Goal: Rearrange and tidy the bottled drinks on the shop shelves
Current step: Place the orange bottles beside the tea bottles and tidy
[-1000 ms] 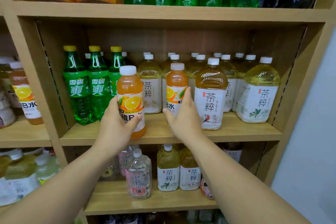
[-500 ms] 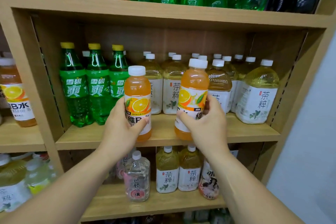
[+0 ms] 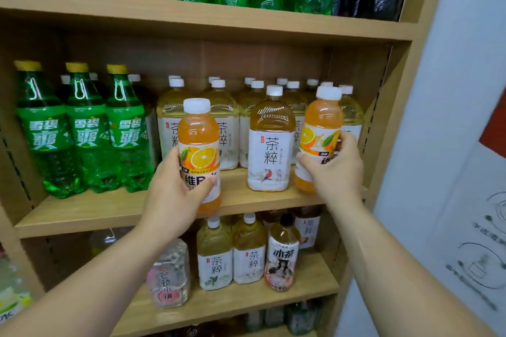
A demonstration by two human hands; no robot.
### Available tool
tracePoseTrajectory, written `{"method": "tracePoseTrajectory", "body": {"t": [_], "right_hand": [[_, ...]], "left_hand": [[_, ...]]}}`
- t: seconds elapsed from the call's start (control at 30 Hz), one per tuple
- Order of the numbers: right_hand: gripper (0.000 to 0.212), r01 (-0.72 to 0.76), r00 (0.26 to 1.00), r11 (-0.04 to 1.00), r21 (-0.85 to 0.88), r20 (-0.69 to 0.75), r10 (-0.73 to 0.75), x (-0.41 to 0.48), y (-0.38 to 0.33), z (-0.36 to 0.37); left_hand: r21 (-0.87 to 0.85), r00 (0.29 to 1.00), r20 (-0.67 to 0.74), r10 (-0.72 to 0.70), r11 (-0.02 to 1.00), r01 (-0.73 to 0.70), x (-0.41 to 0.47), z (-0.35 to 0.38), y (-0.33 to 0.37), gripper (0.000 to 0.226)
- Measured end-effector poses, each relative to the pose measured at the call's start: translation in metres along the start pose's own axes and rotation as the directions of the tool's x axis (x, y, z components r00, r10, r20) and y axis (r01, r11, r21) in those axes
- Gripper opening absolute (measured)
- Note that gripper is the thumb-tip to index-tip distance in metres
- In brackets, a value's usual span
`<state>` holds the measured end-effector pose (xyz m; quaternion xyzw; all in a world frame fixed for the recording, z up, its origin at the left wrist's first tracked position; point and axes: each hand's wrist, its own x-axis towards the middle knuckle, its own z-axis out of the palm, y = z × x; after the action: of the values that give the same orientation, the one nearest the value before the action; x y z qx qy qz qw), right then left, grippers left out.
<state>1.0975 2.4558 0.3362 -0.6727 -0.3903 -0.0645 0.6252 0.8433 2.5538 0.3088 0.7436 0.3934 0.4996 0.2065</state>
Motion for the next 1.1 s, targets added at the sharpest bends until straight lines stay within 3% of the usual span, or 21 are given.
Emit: {"method": "tracePoseTrajectory", "body": {"t": [0.47,1.1], "right_hand": [[0.069,-0.008,0.938,1.000,0.008,0.348,0.004,0.017,0.003,0.064],[0.071,0.032,0.911,0.997,0.068,0.407,-0.057,-0.012,-0.023,0.125]], "left_hand": [[0.094,0.990,-0.135,-0.047,0.994,0.060,-0.013,-0.045,-0.007,0.050],[0.085,0.991,-0.125,-0.043,0.995,0.053,-0.017,-0.065,-0.015,0.052]]}}
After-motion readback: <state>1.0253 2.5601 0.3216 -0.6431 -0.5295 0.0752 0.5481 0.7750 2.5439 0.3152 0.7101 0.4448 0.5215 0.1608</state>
